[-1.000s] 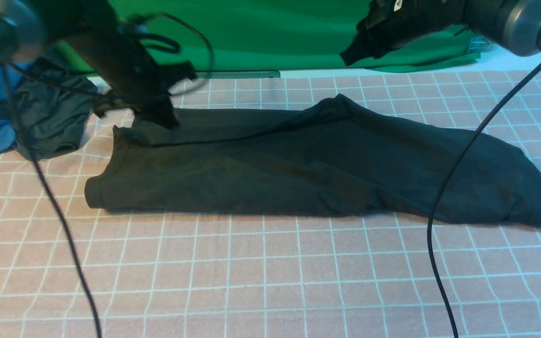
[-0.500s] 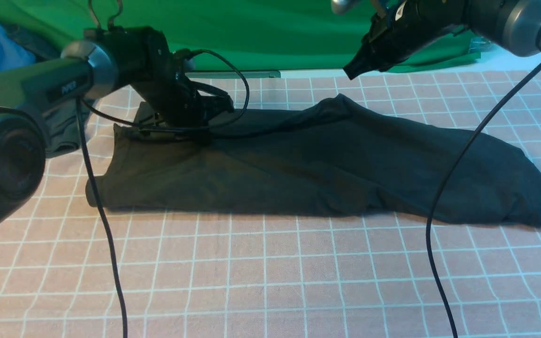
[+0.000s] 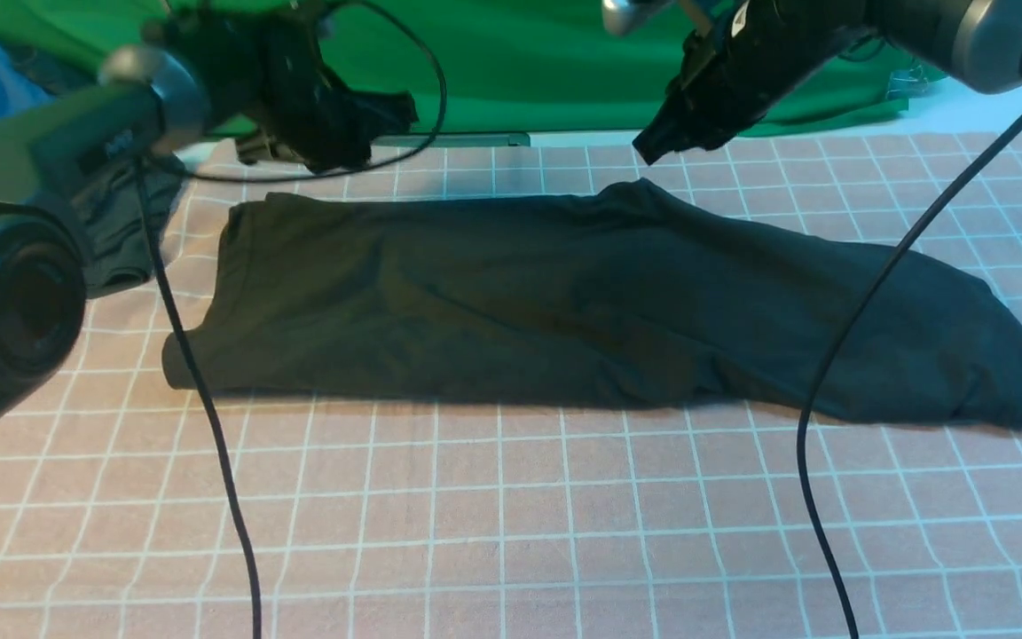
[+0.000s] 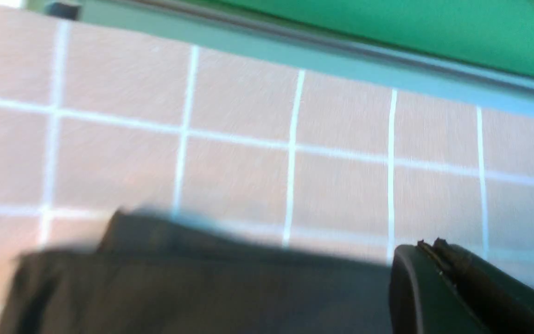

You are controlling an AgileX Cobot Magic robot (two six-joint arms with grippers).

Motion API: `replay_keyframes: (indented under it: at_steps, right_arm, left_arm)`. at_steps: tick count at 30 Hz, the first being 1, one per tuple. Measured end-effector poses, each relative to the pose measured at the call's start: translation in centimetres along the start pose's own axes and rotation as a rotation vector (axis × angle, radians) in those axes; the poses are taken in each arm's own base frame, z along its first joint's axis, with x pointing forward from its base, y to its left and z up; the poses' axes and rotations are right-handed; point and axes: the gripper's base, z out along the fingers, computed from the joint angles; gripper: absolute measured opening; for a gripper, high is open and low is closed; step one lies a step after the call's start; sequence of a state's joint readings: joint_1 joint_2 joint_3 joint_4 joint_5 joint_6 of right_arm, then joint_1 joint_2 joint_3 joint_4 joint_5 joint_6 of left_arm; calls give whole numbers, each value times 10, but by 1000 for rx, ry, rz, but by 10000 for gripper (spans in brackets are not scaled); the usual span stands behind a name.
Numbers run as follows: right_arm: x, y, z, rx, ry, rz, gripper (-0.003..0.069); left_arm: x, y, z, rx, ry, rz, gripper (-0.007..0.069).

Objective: Fold a long-sleeved shirt over a pink coffee tablecloth.
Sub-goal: 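Fold the black garment in half by bringing its near edge over to the far edge, then pull the folded dark garment lengthwise by its ends to straighten it flat on the table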

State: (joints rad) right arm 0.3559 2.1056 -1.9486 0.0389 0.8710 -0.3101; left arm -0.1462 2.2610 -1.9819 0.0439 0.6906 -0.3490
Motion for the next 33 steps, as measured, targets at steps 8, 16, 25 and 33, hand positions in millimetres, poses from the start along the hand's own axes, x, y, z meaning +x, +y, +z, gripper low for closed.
replay_keyframes:
  at_steps: [8, 16, 25, 33]
  right_arm:
    - [21, -3, -2, -73, 196, 49, 34]
    - [48, -55, -12, -53, 314, 180, 34]
    - [149, -117, -43, 3, 496, 514, 41]
    - [213, -130, -29, 42, 551, 678, 336]
  left_arm:
    - [6, -3, -53, 19, 154, -16, 13]
    - [66, 16, -83, 6, 231, -53, 13]
    - [96, 48, -126, 0, 164, -142, 13]
    - [98, 49, -92, 14, 136, -166, 13]
